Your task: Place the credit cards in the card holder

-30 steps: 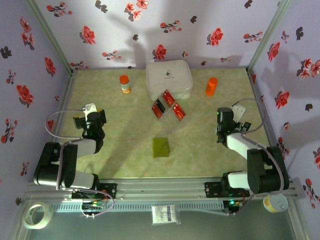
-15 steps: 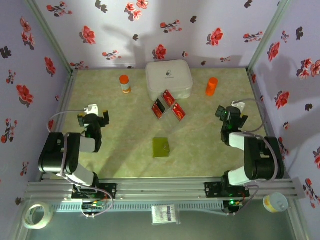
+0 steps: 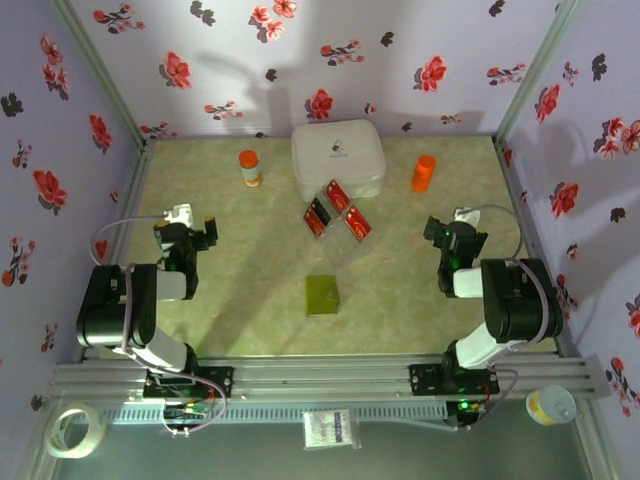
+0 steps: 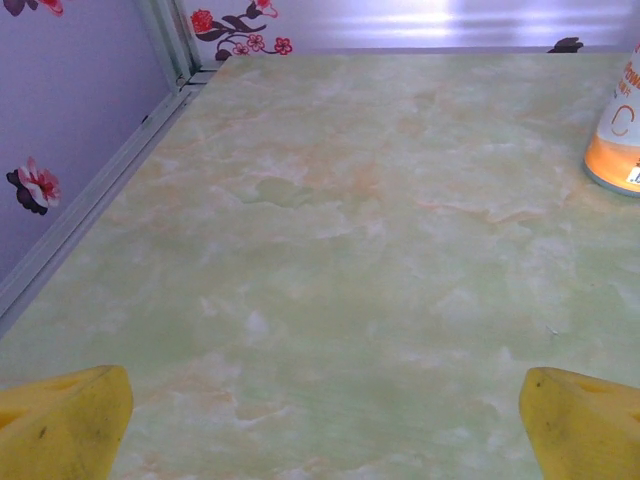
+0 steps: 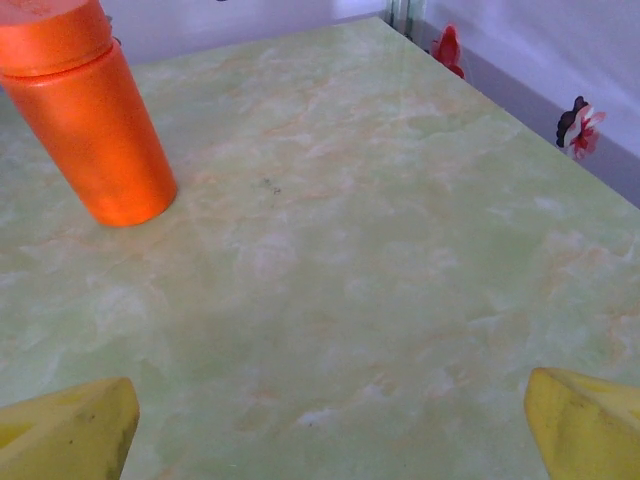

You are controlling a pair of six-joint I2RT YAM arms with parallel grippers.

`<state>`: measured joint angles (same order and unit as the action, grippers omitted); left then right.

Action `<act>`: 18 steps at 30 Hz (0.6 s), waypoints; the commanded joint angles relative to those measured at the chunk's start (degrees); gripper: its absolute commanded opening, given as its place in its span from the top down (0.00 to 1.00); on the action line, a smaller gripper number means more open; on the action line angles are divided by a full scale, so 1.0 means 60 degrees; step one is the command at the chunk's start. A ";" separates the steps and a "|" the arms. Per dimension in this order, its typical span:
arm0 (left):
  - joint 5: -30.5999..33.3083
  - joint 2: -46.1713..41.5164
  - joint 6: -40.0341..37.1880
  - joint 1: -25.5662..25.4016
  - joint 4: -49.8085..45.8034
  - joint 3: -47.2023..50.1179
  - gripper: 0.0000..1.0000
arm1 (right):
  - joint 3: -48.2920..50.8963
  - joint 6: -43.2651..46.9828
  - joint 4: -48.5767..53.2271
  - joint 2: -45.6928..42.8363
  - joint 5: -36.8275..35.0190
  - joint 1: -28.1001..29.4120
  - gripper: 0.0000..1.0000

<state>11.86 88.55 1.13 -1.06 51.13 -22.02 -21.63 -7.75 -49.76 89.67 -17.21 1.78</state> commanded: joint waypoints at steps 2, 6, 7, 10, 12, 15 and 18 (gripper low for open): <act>-0.0102 0.0010 0.0061 0.0060 -0.0036 -0.0095 0.00 | 0.0036 0.0252 -0.0361 -0.0097 -0.0266 0.0128 0.01; 0.0016 0.0025 0.0054 -0.0006 0.0013 -0.0091 0.00 | 0.0030 0.0251 -0.0381 -0.0074 -0.0265 0.0120 0.01; 0.0016 0.0009 0.0061 -0.0011 0.0027 -0.0080 0.00 | 0.0018 0.0250 -0.0365 -0.0084 -0.0266 0.0125 0.01; 0.0016 0.0009 0.0061 0.0000 0.0041 -0.0080 0.00 | 0.0016 0.0251 -0.0350 -0.0078 -0.0266 0.0126 0.01; 0.0016 0.0016 0.0059 -0.0006 0.0045 -0.0066 0.00 | -0.0008 0.0251 -0.0325 -0.0058 -0.0266 0.0126 0.01; 0.0016 0.0004 0.0061 -0.0004 0.0061 -0.0051 0.00 | -0.0131 0.0209 -0.0139 0.0011 -0.0160 0.0074 0.01; 0.0016 -0.0015 0.0061 -0.0013 0.0057 -0.0051 0.00 | -0.0065 0.0172 -0.0198 -0.0046 -0.0029 0.0015 0.01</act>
<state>11.77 88.55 1.13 -1.06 51.13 -22.02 -21.65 -7.44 -49.84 89.67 -17.54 2.24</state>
